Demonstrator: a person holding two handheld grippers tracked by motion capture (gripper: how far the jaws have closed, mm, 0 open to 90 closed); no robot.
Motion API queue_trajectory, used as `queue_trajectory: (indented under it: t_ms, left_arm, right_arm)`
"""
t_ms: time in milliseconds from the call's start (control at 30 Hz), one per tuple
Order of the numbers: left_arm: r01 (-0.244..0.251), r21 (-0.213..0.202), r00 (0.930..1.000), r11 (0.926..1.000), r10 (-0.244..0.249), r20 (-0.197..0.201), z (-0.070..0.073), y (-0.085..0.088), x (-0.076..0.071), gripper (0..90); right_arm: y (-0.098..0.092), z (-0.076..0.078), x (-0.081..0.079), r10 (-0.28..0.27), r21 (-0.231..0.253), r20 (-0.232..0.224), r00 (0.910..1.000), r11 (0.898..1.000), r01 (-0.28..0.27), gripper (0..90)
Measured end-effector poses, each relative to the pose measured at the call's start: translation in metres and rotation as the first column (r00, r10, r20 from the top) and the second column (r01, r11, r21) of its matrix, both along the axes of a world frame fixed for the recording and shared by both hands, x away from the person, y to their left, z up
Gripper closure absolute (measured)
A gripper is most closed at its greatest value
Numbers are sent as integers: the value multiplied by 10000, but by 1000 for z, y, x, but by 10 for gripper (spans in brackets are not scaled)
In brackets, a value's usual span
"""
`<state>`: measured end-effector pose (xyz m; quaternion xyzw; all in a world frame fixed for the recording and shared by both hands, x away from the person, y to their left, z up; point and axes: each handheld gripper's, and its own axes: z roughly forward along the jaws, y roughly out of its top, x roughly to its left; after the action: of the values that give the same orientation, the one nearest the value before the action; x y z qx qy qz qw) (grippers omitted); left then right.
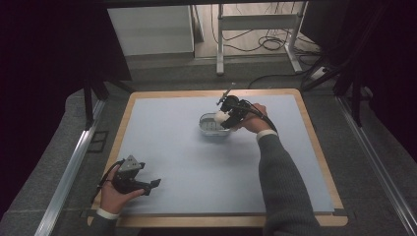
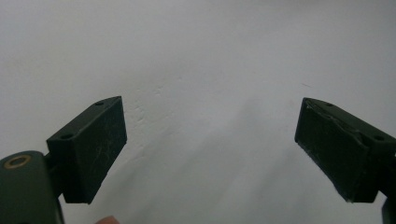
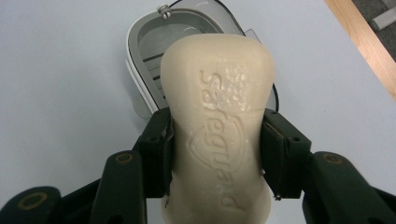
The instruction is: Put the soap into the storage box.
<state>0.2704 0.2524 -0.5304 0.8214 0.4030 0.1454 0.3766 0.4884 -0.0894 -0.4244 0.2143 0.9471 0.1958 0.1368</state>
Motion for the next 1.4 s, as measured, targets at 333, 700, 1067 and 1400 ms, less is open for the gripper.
queue_trajectory:
  t_ms: [333, 700, 1067, 1400]
  left_arm:
    - [15, 25, 10000, 10000, -15, -36, -1, -1, 0, 96]
    - [24, 70, 10000, 10000, -24, -38, -1, 0, 0, 96]
    - [-3, 56, 10000, 10000, 3, -22, 0, 1, 0, 96]
    - [-2, 110, 10000, 9999, 2, -26, -1, 0, 1, 96]
  right_arm:
    - [11, -3, 7, 358, -1, -44, 9993, 9994, -358, 494]
    - [21, -6, 17, 686, -110, -83, 9976, 9976, -687, 494]
    - [35, -21, 25, 1046, -397, -200, 9943, 9936, -1053, 493]
    - [37, -30, 25, 1013, -383, -312, 9944, 9940, -1025, 465]
